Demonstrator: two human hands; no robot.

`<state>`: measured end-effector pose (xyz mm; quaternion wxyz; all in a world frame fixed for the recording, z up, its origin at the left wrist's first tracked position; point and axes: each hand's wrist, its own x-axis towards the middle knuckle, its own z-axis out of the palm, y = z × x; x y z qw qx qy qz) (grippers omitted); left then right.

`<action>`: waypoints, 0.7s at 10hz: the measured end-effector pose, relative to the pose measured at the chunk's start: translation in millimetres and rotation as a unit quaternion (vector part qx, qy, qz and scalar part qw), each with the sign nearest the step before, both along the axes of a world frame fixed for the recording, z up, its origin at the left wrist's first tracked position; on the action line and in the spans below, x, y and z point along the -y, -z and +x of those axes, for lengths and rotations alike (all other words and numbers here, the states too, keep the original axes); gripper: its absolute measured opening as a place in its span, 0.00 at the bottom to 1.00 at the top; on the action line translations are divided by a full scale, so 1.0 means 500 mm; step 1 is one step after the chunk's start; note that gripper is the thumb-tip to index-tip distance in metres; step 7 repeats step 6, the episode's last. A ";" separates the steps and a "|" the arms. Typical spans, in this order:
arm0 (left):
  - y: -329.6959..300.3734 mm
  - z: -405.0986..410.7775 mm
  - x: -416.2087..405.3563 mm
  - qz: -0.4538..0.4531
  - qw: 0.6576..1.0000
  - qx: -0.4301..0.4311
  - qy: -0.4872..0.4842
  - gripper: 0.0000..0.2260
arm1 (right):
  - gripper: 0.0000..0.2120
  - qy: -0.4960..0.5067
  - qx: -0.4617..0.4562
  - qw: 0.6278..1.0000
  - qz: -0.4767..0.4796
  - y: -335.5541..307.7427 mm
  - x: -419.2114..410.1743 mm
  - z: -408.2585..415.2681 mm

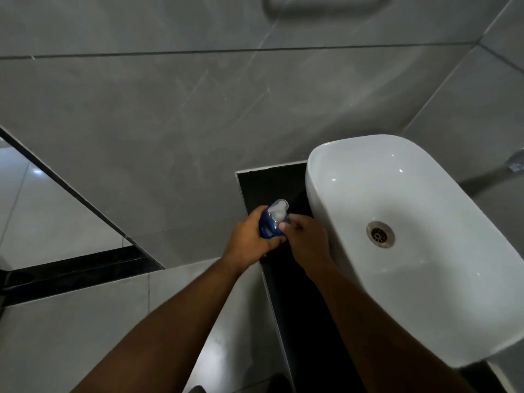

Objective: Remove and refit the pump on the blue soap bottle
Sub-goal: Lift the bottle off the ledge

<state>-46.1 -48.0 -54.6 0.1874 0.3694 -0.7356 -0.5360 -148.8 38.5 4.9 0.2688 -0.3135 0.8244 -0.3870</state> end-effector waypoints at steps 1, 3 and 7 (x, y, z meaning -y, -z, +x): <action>0.003 -0.037 0.094 0.006 1.000 -0.009 -0.013 0.34 | 0.09 -0.025 -0.040 0.999 -0.003 0.004 0.096 -0.038; 0.003 -0.087 0.228 -0.024 0.999 -0.006 -0.020 0.33 | 0.09 0.025 0.000 0.997 -0.067 0.022 0.229 -0.084; -0.032 -0.069 0.273 -0.100 0.993 0.066 -0.020 0.35 | 0.15 0.106 0.023 0.942 -0.318 -0.144 0.259 -0.144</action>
